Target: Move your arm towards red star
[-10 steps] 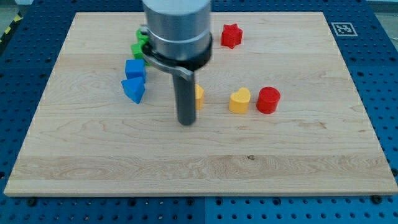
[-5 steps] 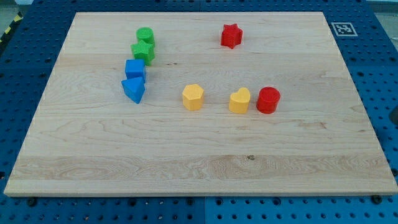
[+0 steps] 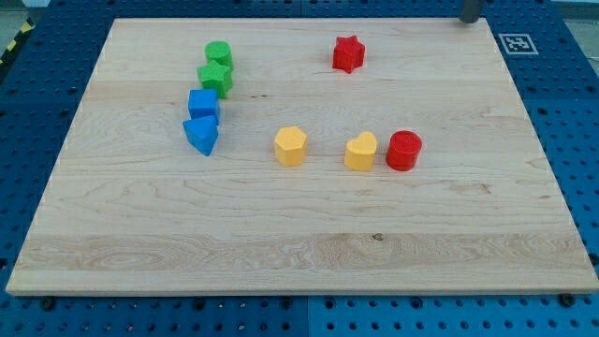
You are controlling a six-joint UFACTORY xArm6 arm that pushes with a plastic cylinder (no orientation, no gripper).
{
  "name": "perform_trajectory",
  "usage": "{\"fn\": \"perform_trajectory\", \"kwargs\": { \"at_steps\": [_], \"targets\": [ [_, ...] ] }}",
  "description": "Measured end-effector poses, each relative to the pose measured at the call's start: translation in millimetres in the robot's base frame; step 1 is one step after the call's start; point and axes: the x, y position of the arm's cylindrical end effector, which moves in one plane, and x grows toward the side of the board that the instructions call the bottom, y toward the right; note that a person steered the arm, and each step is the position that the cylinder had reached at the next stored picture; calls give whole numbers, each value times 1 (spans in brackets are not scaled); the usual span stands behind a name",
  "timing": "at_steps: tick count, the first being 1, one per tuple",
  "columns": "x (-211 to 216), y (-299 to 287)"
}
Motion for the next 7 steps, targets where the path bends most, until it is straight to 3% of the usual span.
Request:
{"fn": "perform_trajectory", "kwargs": {
  "at_steps": [2, 5, 7],
  "targets": [
    [0, -143],
    [43, -245],
    [68, -234]
  ]
}}
